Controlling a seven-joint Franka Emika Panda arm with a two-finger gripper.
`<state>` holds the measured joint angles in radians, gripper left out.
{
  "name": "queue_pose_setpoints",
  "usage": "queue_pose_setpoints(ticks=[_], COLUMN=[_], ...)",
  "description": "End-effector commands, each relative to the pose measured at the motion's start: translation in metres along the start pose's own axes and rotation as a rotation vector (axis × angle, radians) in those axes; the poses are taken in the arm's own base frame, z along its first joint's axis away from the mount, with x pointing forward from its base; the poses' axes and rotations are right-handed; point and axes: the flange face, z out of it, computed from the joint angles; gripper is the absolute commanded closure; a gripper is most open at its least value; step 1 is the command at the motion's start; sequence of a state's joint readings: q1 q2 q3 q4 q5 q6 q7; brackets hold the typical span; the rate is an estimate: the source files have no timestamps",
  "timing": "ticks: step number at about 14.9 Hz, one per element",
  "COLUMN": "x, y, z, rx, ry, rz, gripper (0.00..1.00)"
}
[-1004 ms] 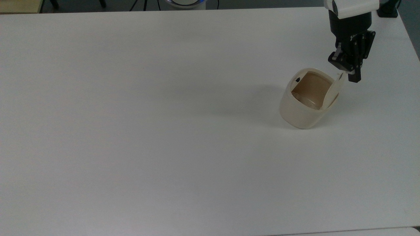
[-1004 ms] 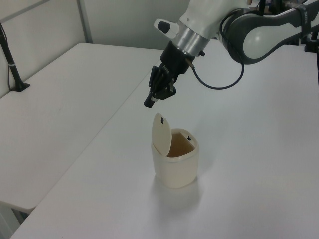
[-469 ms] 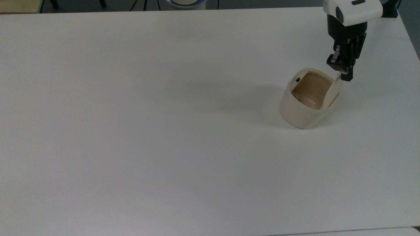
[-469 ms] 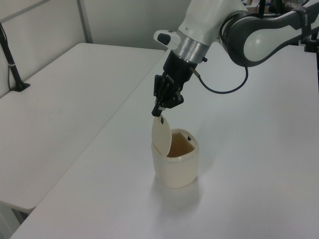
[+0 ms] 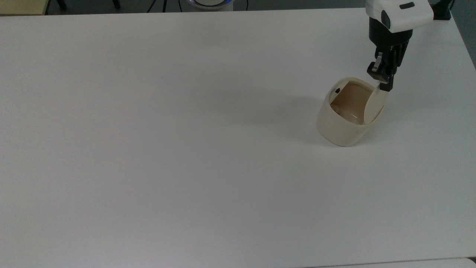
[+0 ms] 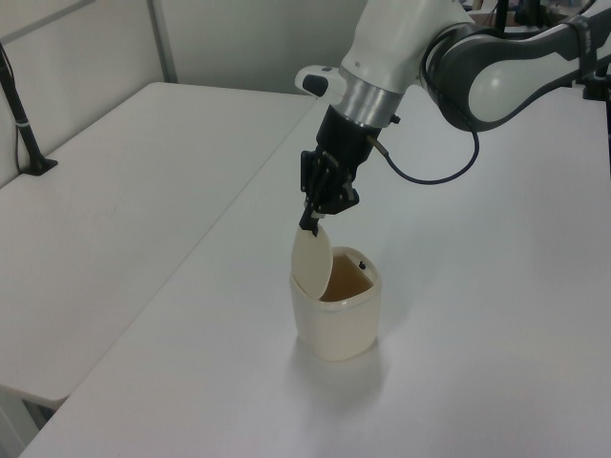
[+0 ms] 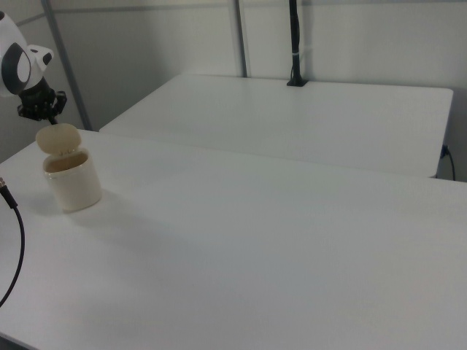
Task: Close the trash bin
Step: 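Lower the gripper to the back of the raised lid, then push the lid down over the bin opening with the gripper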
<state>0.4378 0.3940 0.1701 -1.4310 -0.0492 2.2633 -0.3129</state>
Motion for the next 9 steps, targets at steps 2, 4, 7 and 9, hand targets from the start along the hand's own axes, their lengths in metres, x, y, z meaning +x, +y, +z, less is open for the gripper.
queue_pose_setpoints(ticks=[2, 4, 7, 9], x=[-0.008, -0.016, -0.026, -0.032], y=[-0.002, -0.003, -0.005, -0.003], z=[0.002, 0.010, 0.019, 0.025], rx=[-0.002, 0.006, 0.024, 0.028], ry=[-0.083, -0.125, -0.200, -0.217], rz=[-0.039, -0.044, -0.045, -0.040], gripper=[1.00, 1.00, 1.00, 1.00])
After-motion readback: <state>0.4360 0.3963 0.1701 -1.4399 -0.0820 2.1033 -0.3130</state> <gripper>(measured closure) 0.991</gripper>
